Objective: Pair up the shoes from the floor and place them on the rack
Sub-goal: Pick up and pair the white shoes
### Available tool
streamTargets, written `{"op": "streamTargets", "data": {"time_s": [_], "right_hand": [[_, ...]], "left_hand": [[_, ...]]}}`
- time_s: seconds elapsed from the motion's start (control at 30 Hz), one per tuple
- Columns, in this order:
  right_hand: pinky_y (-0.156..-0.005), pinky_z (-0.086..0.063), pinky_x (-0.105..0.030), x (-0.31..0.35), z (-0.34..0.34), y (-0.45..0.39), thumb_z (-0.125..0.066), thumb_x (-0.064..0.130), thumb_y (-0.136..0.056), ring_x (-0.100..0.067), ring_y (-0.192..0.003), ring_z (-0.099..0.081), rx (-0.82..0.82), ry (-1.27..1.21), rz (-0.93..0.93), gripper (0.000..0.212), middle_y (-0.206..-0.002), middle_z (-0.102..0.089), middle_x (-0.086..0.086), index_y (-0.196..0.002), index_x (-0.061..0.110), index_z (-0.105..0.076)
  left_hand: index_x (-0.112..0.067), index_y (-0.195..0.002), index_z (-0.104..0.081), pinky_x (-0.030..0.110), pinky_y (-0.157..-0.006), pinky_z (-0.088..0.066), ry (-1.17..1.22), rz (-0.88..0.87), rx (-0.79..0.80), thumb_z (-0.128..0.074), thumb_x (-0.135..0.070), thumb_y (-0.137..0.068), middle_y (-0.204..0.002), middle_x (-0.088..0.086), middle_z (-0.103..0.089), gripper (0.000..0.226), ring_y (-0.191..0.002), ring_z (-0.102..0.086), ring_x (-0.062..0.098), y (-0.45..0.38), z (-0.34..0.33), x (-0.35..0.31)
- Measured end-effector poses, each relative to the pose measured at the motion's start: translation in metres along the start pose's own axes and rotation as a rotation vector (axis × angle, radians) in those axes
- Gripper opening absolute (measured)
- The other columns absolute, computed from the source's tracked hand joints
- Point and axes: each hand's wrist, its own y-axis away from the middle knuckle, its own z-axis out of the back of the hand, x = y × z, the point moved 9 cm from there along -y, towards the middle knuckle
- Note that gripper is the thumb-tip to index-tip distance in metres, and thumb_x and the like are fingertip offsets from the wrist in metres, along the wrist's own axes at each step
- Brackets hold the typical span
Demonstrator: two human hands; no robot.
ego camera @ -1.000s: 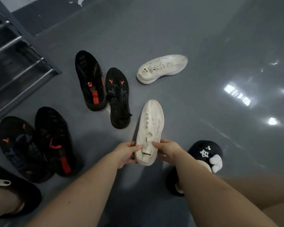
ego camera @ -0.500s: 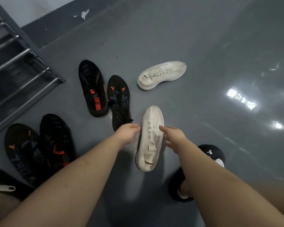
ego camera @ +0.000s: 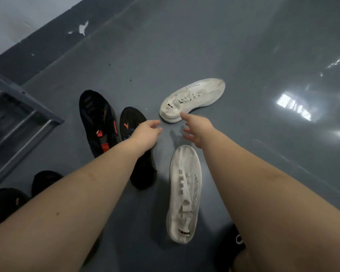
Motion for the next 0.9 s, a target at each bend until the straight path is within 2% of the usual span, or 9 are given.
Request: {"op": "streamTargets", "data": {"time_s": [0.13, 0.4, 0.47, 0.5, 0.57, 0.6, 0.67, 0.77, 0.9], "right_hand": [[-0.101, -0.046, -0.038, -0.01, -0.006, -0.032, -0.059, 0.026, -0.091, -0.023, -0.112, -0.053, -0.013, -0.053, -0.05, 0.048, -0.128, -0.052, -0.012, -0.134, 0.008, -0.046], [-0.098, -0.048, -0.038, -0.009, -0.012, -0.076, -0.06, 0.025, -0.091, -0.026, -0.114, -0.059, -0.088, -0.087, -0.044, 0.038, -0.125, -0.06, -0.012, -0.123, 0.006, -0.056], [-0.098, -0.048, -0.04, -0.012, -0.012, -0.08, -0.062, 0.027, -0.089, -0.028, -0.115, -0.059, -0.094, -0.085, -0.05, 0.037, -0.124, -0.062, -0.013, -0.12, 0.006, -0.058], [-0.099, -0.047, -0.041, -0.013, -0.012, -0.08, -0.063, 0.028, -0.089, -0.028, -0.113, -0.061, -0.082, -0.081, -0.051, 0.038, -0.123, -0.063, -0.013, -0.119, 0.006, -0.059], [-0.094, -0.05, -0.04, -0.014, -0.012, -0.081, -0.063, 0.03, -0.088, -0.025, -0.103, -0.063, -0.063, -0.076, -0.045, 0.039, -0.119, -0.065, -0.013, -0.12, 0.006, -0.059], [-0.086, -0.053, -0.037, -0.014, -0.01, -0.08, -0.064, 0.03, -0.088, -0.023, -0.098, -0.063, -0.064, -0.088, -0.041, 0.041, -0.116, -0.064, -0.013, -0.122, 0.007, -0.057], [-0.066, -0.052, -0.027, -0.018, -0.002, -0.078, -0.066, 0.026, -0.087, -0.018, -0.083, -0.061, -0.099, -0.133, -0.025, 0.049, -0.112, -0.061, -0.011, -0.129, 0.008, -0.048], [-0.055, -0.044, -0.023, -0.024, 0.006, -0.067, -0.067, 0.021, -0.086, -0.015, -0.064, -0.054, -0.086, -0.178, -0.014, 0.051, -0.102, -0.063, -0.01, -0.13, 0.003, -0.048], [-0.056, -0.043, -0.021, -0.028, 0.007, -0.027, -0.064, 0.019, -0.089, -0.013, -0.063, -0.056, 0.025, -0.225, -0.026, 0.033, -0.085, -0.065, -0.004, -0.119, 0.008, -0.057]], "left_hand": [[-0.009, -0.143, -0.037, 0.04, -0.113, -0.033, 0.097, 0.028, -0.005, -0.05, -0.016, -0.096, -0.146, 0.008, -0.041, 0.049, -0.134, -0.04, 0.021, -0.03, -0.007, 0.003], [-0.013, -0.149, -0.022, 0.039, -0.115, -0.029, 0.151, 0.036, -0.009, -0.047, -0.024, -0.097, -0.152, 0.004, -0.032, 0.059, -0.138, -0.034, 0.019, -0.093, -0.015, -0.012], [-0.011, -0.146, -0.03, 0.035, -0.114, -0.029, 0.145, 0.054, -0.018, -0.046, -0.024, -0.098, -0.149, 0.005, -0.039, 0.053, -0.136, -0.038, 0.019, -0.099, -0.016, -0.008], [-0.011, -0.14, -0.041, 0.033, -0.112, -0.033, 0.152, 0.048, -0.016, -0.046, -0.025, -0.097, -0.142, 0.005, -0.047, 0.046, -0.132, -0.044, 0.02, -0.101, -0.016, -0.008], [-0.017, -0.115, -0.062, 0.035, -0.106, -0.041, 0.184, 0.05, 0.006, -0.051, -0.034, -0.092, -0.122, 0.006, -0.064, 0.031, -0.119, -0.057, 0.023, -0.097, -0.019, -0.007], [-0.017, -0.107, -0.066, 0.039, -0.105, -0.044, 0.193, 0.06, 0.0, -0.055, -0.042, -0.086, -0.115, 0.007, -0.068, 0.035, -0.112, -0.061, 0.024, -0.097, -0.02, -0.004], [-0.013, -0.107, -0.066, 0.043, -0.101, -0.047, 0.209, 0.081, -0.032, -0.062, -0.049, -0.075, -0.111, 0.007, -0.07, 0.048, -0.107, -0.064, 0.025, -0.093, -0.018, 0.002], [-0.006, -0.111, -0.061, 0.041, -0.093, -0.052, 0.299, 0.081, -0.059, -0.068, -0.03, -0.083, -0.109, 0.013, -0.067, 0.038, -0.1, -0.064, 0.026, -0.074, -0.022, 0.001], [0.003, -0.125, -0.051, 0.035, -0.091, -0.051, 0.515, 0.17, 0.019, -0.066, -0.014, -0.086, -0.116, 0.018, -0.062, 0.045, -0.096, -0.06, 0.023, -0.031, -0.027, 0.013]]}}
